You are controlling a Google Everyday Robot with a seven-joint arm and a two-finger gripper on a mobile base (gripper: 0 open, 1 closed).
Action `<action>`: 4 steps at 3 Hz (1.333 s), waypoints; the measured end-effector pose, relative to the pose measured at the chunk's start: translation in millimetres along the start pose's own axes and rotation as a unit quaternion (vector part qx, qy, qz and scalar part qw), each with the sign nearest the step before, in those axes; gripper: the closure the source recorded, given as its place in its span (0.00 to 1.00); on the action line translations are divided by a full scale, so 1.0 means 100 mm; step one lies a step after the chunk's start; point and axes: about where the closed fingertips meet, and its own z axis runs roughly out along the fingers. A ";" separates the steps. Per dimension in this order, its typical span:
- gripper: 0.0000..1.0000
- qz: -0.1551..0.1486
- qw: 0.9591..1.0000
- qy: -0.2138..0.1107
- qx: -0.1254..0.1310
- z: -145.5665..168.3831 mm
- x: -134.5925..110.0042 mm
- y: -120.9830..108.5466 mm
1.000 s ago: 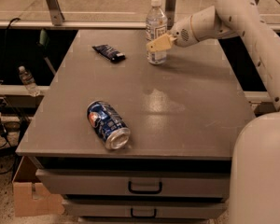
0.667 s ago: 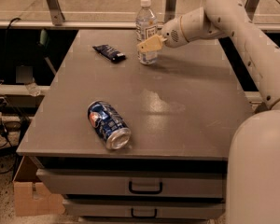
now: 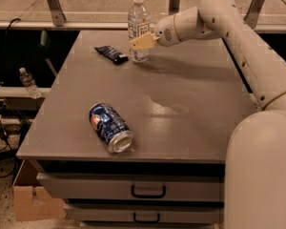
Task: Move blue plastic bottle near rxbar blueberry
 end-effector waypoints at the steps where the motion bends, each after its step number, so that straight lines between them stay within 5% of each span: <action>1: 1.00 -0.008 1.000 -0.009 0.004 0.08 0.02 -0.08; 2: 1.00 -0.013 1.000 -0.008 0.012 0.12 0.10 -0.16; 4: 0.59 -0.012 1.000 -0.004 0.015 0.14 0.15 -0.21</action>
Offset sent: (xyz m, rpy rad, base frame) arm 0.0252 -0.0124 -0.0230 -0.0142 -0.0571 -0.0368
